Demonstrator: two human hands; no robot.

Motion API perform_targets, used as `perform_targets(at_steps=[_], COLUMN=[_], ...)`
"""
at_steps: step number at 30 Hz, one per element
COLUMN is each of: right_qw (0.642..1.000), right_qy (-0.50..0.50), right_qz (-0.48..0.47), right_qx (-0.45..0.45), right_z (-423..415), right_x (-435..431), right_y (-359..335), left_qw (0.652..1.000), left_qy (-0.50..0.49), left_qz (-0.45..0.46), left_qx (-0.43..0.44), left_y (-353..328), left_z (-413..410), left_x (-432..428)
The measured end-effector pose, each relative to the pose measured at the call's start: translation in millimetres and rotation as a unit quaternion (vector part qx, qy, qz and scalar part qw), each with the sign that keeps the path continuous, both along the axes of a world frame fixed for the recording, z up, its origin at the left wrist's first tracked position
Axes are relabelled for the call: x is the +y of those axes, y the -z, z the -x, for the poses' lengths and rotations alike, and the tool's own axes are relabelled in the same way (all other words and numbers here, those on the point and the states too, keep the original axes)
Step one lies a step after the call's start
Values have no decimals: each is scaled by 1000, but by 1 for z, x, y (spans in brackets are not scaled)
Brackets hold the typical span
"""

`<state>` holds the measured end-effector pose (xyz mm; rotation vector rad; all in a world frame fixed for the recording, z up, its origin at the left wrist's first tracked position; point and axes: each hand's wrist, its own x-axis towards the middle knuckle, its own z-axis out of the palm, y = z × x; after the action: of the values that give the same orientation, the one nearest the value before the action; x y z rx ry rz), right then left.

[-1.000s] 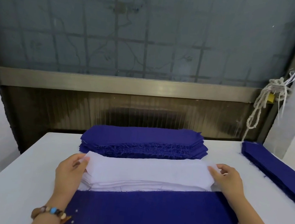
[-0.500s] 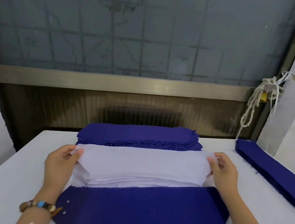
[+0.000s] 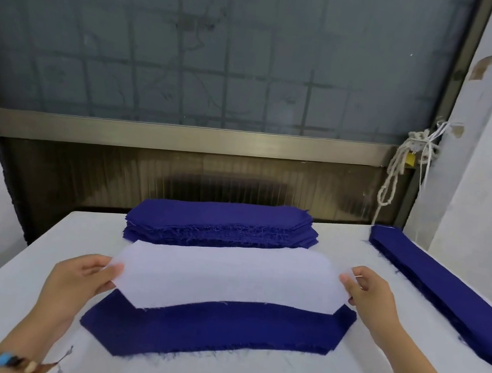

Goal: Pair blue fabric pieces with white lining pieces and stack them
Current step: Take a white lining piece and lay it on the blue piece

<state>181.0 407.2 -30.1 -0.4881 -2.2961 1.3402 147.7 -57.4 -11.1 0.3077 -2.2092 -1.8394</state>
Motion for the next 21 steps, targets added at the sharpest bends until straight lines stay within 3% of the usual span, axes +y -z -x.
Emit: perform_targets(at_steps=[4,10,21], right_qw=[999,999,986], right_qy=[-22,-32,-38], right_qz=[-6,-11,-150], right_qx=[-23,-18,-56], right_z=[-18,-27,-27], right_x=[-2,-10,-16], right_y=[17,25,28], left_qw=[1000,993,984], left_qy=[20,44,45], left_qz=[-6,96,170], left_qx=[-22,-44,4], left_y=[20,41,41], left_z=[-21,-31,-36], left_x=[-7,-14,-11])
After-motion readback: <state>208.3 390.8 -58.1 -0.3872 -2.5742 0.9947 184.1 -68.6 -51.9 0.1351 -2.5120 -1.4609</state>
